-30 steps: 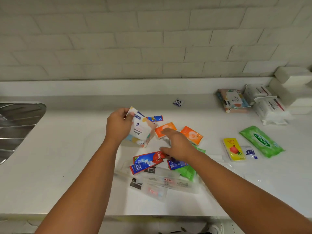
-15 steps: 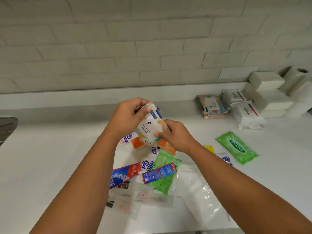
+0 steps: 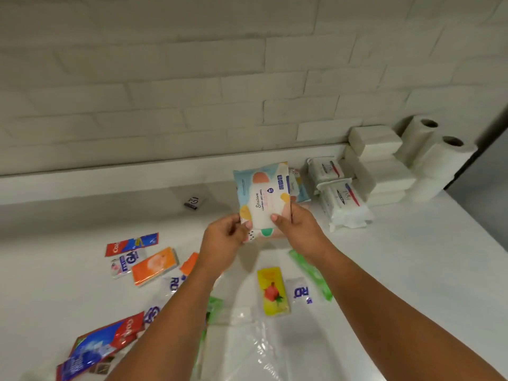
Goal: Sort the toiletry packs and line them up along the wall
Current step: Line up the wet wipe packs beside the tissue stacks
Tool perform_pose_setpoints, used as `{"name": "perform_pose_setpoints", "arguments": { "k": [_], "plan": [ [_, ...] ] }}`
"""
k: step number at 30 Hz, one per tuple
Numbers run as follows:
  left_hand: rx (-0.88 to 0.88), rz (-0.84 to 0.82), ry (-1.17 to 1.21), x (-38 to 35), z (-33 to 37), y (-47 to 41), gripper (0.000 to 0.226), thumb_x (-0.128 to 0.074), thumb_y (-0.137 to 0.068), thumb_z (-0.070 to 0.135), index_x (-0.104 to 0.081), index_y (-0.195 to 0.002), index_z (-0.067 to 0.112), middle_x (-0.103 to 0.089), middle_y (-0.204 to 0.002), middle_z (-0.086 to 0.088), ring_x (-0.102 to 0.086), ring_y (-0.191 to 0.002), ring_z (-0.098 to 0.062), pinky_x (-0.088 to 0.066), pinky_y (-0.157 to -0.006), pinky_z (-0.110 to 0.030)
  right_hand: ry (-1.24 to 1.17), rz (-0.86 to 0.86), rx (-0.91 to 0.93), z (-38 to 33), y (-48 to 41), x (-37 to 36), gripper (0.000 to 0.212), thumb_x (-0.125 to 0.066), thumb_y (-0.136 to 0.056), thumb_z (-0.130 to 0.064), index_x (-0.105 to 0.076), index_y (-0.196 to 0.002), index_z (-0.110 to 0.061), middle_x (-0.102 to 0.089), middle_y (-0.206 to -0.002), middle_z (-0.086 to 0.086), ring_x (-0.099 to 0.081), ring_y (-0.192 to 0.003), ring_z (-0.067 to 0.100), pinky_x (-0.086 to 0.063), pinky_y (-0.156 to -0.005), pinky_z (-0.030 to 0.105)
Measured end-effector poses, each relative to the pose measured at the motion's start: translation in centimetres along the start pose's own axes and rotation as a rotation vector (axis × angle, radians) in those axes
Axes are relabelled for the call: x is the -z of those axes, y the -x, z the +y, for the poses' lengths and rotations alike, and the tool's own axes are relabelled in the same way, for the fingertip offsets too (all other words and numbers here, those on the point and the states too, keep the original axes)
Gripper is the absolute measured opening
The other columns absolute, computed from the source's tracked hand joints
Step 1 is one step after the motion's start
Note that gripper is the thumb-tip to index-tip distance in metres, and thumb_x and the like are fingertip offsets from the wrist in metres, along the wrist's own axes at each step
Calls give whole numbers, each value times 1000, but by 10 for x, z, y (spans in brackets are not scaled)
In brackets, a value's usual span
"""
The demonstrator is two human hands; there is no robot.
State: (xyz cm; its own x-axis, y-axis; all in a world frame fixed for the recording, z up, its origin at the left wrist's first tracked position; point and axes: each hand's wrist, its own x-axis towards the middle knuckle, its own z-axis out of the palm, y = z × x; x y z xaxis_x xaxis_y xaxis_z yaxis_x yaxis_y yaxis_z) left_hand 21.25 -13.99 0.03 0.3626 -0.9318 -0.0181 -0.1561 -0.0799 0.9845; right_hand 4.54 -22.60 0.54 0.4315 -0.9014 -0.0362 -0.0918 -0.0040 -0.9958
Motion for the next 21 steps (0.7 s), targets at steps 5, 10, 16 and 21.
{"name": "perform_pose_setpoints", "arguments": {
  "k": [5, 10, 16, 21],
  "plan": [
    [125, 36, 9, -55, -5, -37, 12, -62, -96, 8, -73, -93, 10, -69, -63, 9, -58, -54, -3, -46, -55, -17, 65, 173, -91, 27, -28, 41, 31, -63, -91, -13, -60, -122, -20, -70, -112, -1, -68, -100, 15, -56, -91, 42],
    [188, 94, -72, -89, -7, -83, 22, -65, -93, 9, -70, -73, 17, -68, -64, 5, -58, -55, -7, -45, -53, -19, 215, 284, -74, 36, -63, 64, 27, -62, -91, -14, -65, -116, -22, -71, -99, 3, -67, -88, 19, -55, -79, 33],
    [213, 154, -235, -111, -5, -135, 14, -67, -88, 16, -74, -77, 11, -74, -78, -7, -70, -74, -27, -53, -63, -34, 537, 210, -58, 35, -118, 80, 11, -47, -95, -20, -53, -91, -14, -66, -85, 11, -63, -76, 29, -49, -59, 33],
    [222, 197, -265, -116, -5, -154, 14, -65, -90, 10, -77, -99, 8, -74, -89, -4, -66, -66, -10, -45, -42, -10, 755, 95, -113, 37, -137, 79, 24, -48, -95, -12, -51, -119, -10, -65, -103, 13, -65, -90, 31, -55, -69, 35]
  ]
}}
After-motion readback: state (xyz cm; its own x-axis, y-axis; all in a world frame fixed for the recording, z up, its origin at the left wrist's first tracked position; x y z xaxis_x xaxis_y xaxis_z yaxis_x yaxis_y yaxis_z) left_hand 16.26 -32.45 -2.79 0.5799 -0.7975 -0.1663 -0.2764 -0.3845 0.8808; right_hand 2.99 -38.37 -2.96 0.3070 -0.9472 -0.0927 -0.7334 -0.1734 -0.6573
